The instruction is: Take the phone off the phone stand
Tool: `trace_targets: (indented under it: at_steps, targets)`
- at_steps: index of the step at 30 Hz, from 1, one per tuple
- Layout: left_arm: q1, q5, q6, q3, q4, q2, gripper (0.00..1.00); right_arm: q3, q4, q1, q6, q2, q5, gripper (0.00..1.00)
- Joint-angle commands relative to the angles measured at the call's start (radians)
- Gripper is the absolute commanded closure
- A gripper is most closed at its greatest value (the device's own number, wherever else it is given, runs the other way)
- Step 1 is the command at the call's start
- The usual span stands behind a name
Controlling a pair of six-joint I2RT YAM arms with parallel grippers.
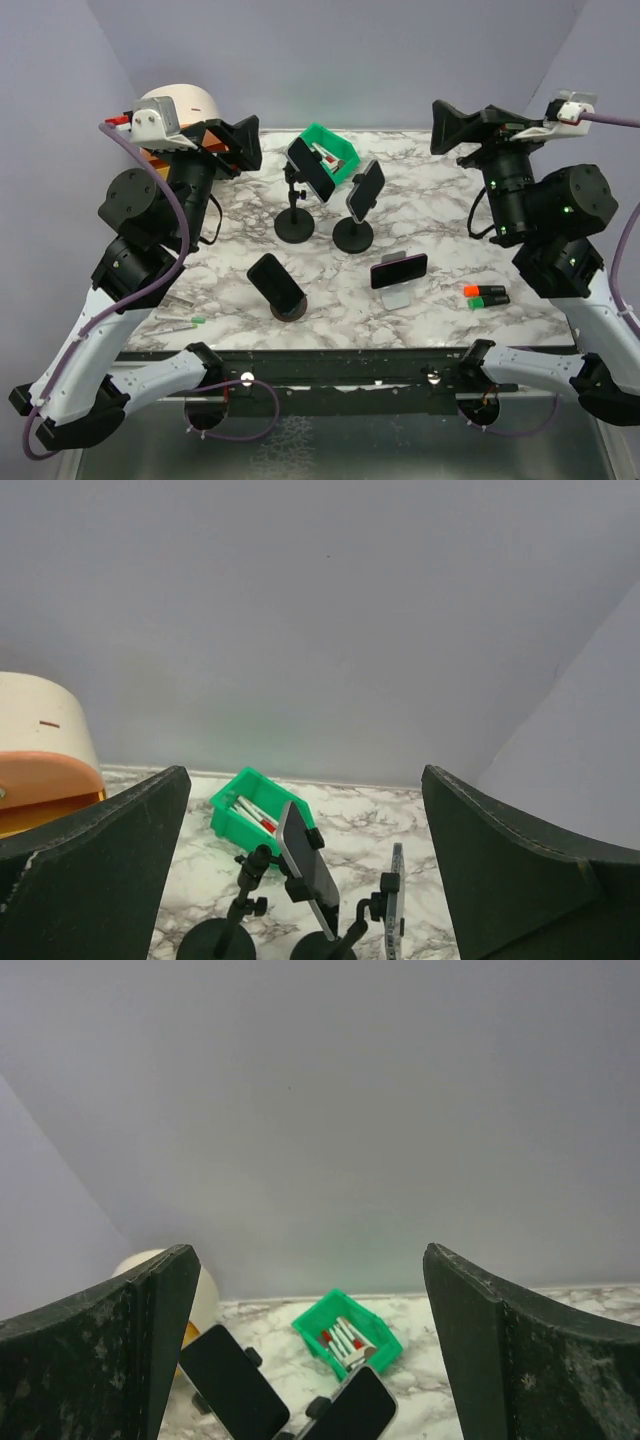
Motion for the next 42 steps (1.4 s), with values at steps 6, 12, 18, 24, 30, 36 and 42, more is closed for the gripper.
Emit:
trace_targets:
  at_steps: [6, 12, 18, 24, 30, 36, 42]
  targets:
    - [-0.003, 0.072, 0.101, -0.067, 0.063, -0.029, 0.01, -0.204, 0.281, -0.002, -0.059, -0.141, -0.094, 0.0]
    - [-0.004, 0.106, 0.123, -0.089, 0.079, -0.03, 0.01, -0.056, 0.058, -0.001, -0.057, -0.079, -0.111, 0.0]
    - [-0.004, 0.154, 0.169, -0.225, 0.145, -0.086, 0.01, -0.278, 0.208, -0.002, -0.135, -0.166, -0.156, 0.04]
    - [-0.004, 0.049, 0.117, -0.485, 0.262, -0.184, 0.01, -0.338, 0.019, -0.002, -0.05, -0.175, -0.165, 0.07]
    - [-0.003, 0.034, 0.126, -0.724, 0.383, -0.349, 0.01, -0.488, -0.227, -0.002, 0.083, -0.172, -0.134, 0.08]
    - [-0.004, 0.013, 0.151, -0.819, 0.395, -0.458, 0.01, -0.719, -0.265, -0.002, 0.21, -0.289, -0.155, 0.06]
    - [-0.001, 0.04, 0.156, -0.849, 0.423, -0.486, 0.01, -0.786, -0.294, -0.008, 0.313, -0.248, -0.149, 0.04]
